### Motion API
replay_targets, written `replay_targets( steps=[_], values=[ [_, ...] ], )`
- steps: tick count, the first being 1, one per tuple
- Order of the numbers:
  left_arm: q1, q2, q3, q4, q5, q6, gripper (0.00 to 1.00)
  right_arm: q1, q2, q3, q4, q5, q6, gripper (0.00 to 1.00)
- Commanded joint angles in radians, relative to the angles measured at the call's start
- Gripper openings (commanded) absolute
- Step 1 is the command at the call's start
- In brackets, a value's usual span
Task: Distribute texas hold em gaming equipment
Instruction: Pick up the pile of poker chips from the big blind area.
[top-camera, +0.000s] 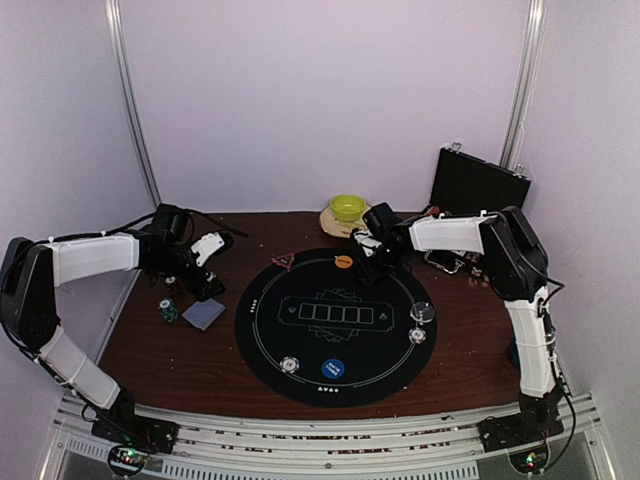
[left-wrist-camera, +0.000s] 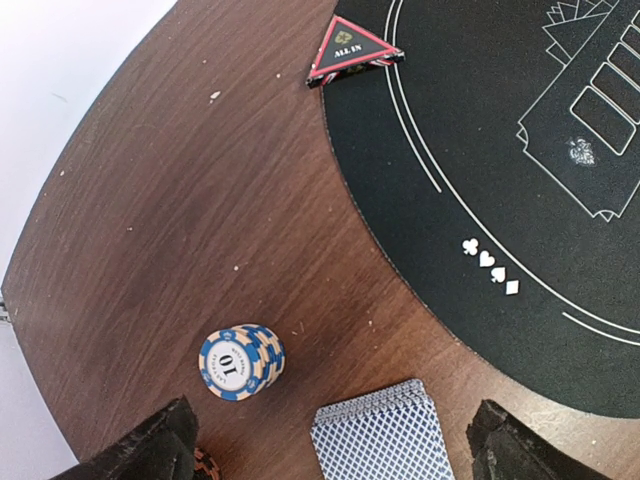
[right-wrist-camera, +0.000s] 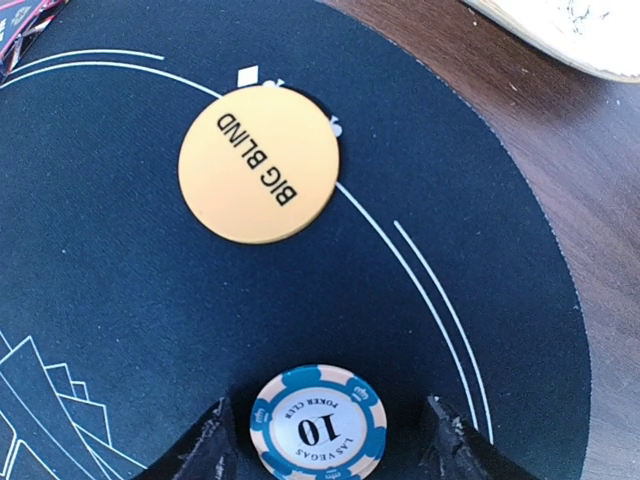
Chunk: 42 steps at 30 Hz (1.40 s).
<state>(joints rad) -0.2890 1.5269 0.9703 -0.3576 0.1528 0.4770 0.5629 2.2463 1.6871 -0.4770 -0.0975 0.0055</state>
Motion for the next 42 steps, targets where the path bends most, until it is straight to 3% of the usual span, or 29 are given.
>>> replay_targets(
  steps=[1,15,22,31,42],
  values=[
    [0.006,0.004,-0.012,0.044,-0.005,-0.001,0.98,0.002,0.045,0.013,-0.041,0.001,-0.009,0.61],
    [0.006,0.005,-0.012,0.043,-0.012,0.0,0.98,0.023,0.03,0.013,-0.056,0.066,-0.034,0.42],
    [0.006,0.005,-0.012,0.044,-0.012,0.001,0.98,0.028,-0.003,0.003,-0.051,0.114,-0.039,0.41],
    [0.005,0.008,-0.011,0.043,-0.016,0.0,0.98,0.028,-0.045,-0.011,-0.025,0.069,-0.061,0.37],
    [0.005,0.013,-0.008,0.04,-0.018,-0.003,0.98,0.018,0.007,0.085,-0.014,0.067,-0.063,0.37]
  ],
)
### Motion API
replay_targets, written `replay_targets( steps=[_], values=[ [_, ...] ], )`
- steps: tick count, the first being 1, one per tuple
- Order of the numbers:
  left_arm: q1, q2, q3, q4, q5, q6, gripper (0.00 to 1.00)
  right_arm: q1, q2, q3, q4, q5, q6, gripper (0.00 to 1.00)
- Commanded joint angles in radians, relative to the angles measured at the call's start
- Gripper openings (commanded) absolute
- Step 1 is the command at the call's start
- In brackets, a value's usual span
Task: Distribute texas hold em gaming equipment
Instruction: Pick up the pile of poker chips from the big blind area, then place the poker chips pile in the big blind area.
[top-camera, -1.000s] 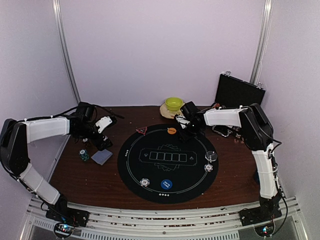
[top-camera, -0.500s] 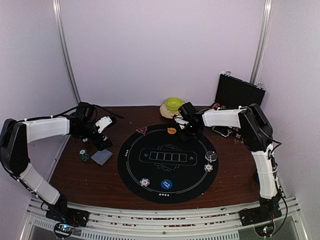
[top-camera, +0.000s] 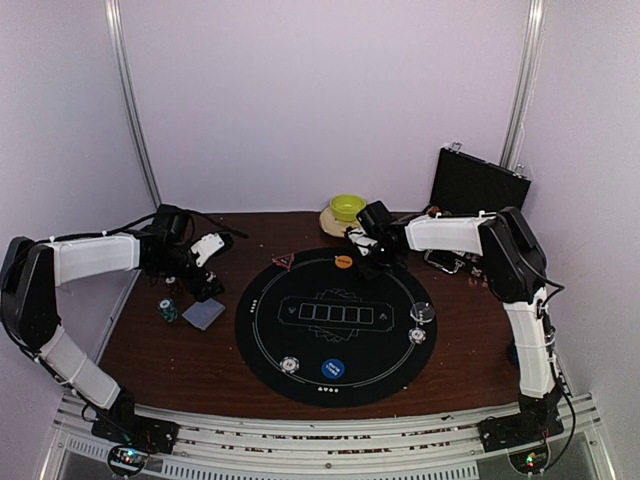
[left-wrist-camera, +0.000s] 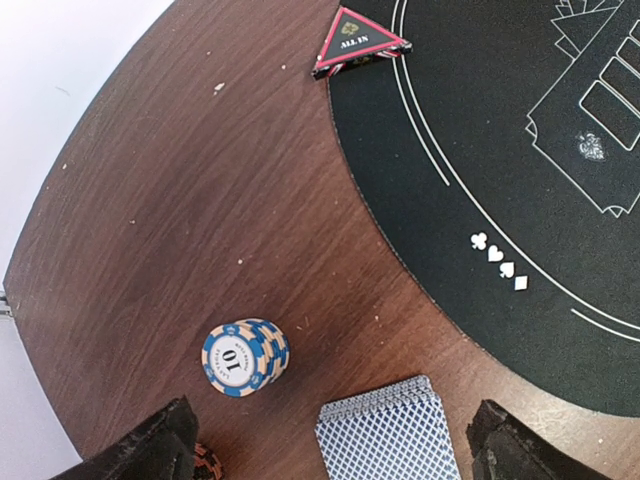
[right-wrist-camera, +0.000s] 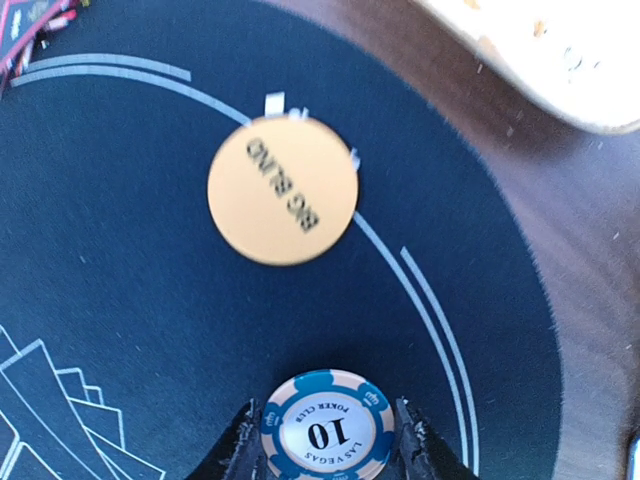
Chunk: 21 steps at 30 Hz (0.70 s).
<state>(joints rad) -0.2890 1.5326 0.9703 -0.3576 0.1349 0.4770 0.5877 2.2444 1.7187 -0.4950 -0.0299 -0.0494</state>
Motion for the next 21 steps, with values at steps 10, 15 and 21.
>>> replay_targets(
  steps=[10,15,21],
  values=[
    [0.006,0.02,-0.009,0.04,-0.003,0.002,0.98,-0.048,0.09,0.157,0.02,-0.041,-0.003,0.37],
    [0.005,0.027,-0.01,0.041,0.0,0.004,0.98,-0.075,0.13,0.2,0.034,-0.072,0.002,0.37],
    [0.005,0.027,-0.008,0.04,0.0,0.004,0.98,-0.085,0.156,0.227,0.027,-0.112,-0.001,0.37]
  ],
)
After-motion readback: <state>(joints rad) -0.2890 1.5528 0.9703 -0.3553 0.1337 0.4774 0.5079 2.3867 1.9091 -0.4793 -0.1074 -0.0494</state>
